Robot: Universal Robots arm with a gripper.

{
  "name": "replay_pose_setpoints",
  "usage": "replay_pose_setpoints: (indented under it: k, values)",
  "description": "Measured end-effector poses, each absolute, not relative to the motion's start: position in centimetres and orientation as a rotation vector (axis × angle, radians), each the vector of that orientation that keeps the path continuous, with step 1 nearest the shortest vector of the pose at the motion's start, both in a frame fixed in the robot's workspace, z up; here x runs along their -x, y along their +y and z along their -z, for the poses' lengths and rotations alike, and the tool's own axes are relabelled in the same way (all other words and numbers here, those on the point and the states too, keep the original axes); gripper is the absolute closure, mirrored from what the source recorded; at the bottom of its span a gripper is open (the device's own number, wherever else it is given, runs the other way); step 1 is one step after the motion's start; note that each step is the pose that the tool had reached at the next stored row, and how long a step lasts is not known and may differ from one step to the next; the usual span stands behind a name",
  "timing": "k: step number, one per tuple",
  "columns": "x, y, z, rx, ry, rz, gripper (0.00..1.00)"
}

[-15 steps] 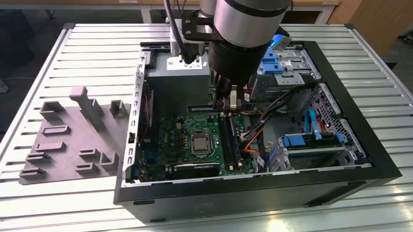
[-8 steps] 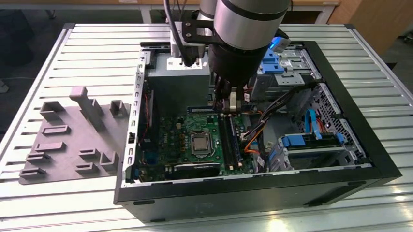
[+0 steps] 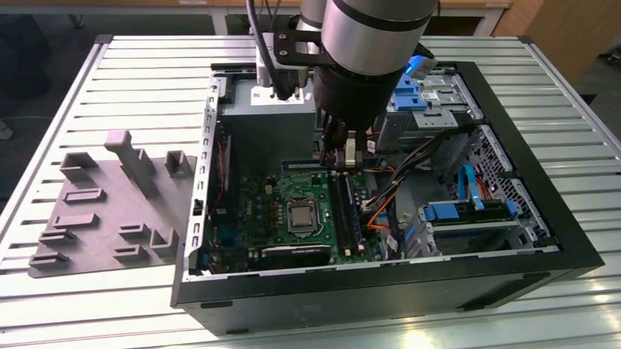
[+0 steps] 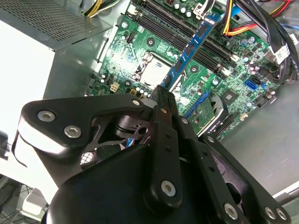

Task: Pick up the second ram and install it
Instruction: 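Insert the second ram into the second slot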

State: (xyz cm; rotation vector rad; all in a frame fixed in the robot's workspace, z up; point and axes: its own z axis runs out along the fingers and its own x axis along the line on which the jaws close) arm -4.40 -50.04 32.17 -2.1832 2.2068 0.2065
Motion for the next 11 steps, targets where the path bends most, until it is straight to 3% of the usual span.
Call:
replay_pose_setpoints:
  k: [11]
  values:
    - [4.4, -50.04, -32.16, 2.081, 2.296, -0.204, 0.89]
